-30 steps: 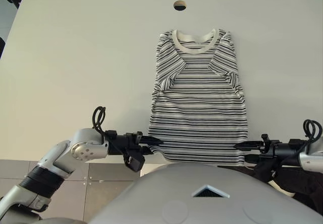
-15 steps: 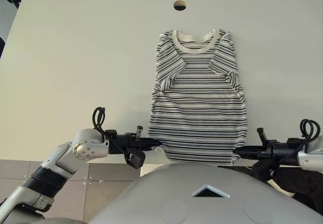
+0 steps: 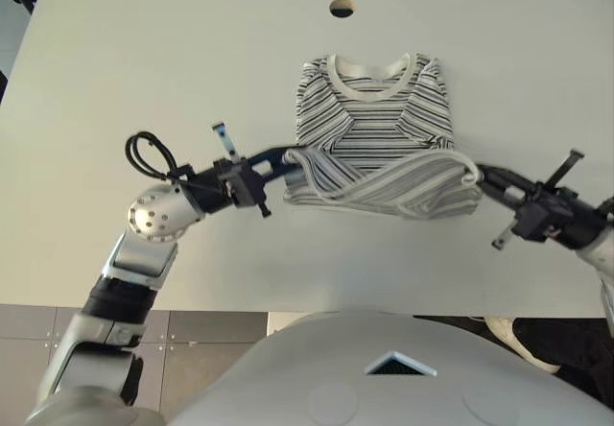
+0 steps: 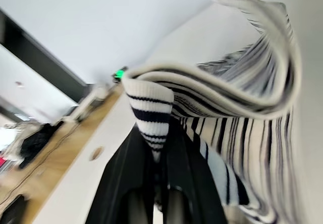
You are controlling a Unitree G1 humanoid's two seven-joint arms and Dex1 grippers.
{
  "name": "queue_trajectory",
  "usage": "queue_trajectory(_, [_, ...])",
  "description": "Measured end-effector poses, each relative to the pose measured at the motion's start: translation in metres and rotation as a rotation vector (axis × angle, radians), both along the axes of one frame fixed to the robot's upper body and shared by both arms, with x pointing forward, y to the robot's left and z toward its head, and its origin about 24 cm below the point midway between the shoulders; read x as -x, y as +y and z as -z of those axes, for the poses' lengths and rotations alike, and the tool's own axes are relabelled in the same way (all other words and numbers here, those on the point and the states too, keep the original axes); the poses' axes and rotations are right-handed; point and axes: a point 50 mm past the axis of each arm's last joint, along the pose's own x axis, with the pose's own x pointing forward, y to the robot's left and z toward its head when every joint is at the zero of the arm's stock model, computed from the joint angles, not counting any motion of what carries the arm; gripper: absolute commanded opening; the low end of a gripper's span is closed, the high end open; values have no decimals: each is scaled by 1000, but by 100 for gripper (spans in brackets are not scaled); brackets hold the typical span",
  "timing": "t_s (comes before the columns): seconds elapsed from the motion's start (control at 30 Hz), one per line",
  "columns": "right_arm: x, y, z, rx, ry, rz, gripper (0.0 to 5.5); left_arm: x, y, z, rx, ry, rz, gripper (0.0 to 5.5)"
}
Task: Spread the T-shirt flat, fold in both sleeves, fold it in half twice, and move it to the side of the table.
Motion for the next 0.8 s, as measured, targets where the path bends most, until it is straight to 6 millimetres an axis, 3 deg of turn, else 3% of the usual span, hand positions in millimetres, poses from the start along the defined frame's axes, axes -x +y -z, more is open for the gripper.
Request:
queue_trajectory(0.1, [-48, 4, 2, -36, -116, 196, 13, -39, -8, 10, -18, -31, -133, 10])
queue_trajectory(0.2, [-76, 10, 15, -19, -143, 292, 13, -68, -13, 15, -23, -43, -218, 10])
queue_trajectory(0.33, [-97, 16, 33, 5, -145, 360, 13, -94, -16, 18, -54, -65, -294, 10])
queue_trajectory(0.57, [-117, 22, 53, 68, -128, 403, 22, -108, -27, 39, -158, -28, -335, 10])
queue_trajectory(0.8, [-131, 22, 58, 84, -115, 464, 143, -109, -40, 56, -197, 49, -360, 119])
